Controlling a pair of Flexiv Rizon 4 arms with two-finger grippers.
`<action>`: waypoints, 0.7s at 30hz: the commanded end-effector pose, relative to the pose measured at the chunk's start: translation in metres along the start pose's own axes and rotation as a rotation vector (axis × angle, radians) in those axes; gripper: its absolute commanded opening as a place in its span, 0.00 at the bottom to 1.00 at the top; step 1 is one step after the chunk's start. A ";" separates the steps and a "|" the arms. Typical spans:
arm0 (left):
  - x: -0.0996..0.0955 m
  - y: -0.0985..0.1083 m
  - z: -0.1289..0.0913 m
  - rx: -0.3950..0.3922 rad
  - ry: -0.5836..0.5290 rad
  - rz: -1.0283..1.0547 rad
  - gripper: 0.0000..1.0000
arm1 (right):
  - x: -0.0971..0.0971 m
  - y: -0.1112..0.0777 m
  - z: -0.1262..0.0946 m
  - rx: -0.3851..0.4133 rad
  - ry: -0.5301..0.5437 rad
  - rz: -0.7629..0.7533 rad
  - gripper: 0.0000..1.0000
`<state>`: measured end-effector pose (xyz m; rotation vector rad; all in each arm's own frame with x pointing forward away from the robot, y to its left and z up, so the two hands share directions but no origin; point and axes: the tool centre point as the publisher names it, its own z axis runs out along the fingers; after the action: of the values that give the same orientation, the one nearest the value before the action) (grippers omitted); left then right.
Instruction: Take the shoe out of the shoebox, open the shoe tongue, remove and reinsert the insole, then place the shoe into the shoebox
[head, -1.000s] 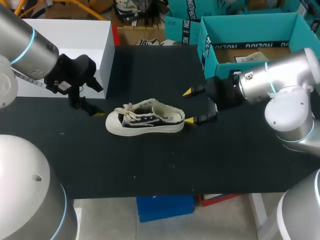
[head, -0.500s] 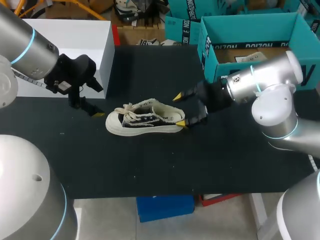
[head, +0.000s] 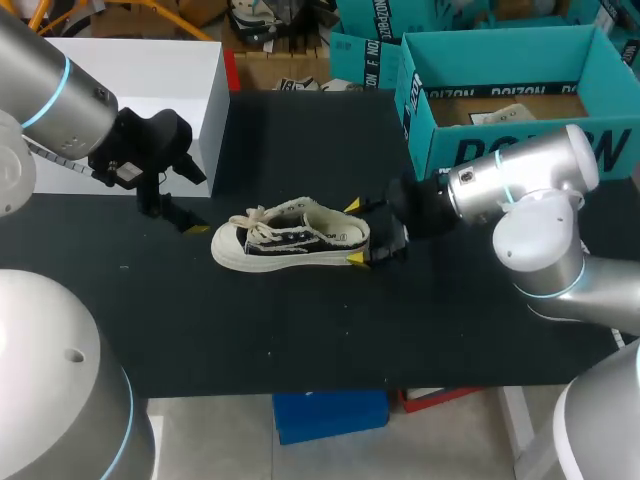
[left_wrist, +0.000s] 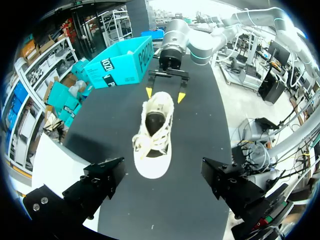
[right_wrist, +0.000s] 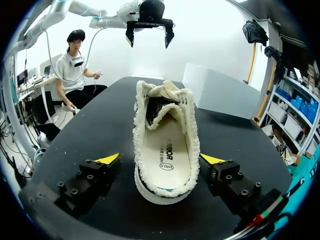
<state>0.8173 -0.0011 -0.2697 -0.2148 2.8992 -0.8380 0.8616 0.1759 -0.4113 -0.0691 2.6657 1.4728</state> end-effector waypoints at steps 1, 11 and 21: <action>0.001 0.001 0.001 0.004 -0.004 0.002 1.00 | 0.002 -0.001 0.004 -0.002 -0.007 0.004 1.00; 0.001 0.001 0.001 0.004 -0.004 0.002 1.00 | -0.007 -0.010 0.006 -0.007 -0.008 -0.001 1.00; 0.001 0.001 0.001 0.004 -0.004 0.002 1.00 | -0.013 -0.013 0.005 -0.016 -0.018 0.006 1.00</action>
<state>0.8173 -0.0011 -0.2697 -0.2148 2.8992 -0.8380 0.8744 0.1719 -0.4206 -0.0533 2.6437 1.4856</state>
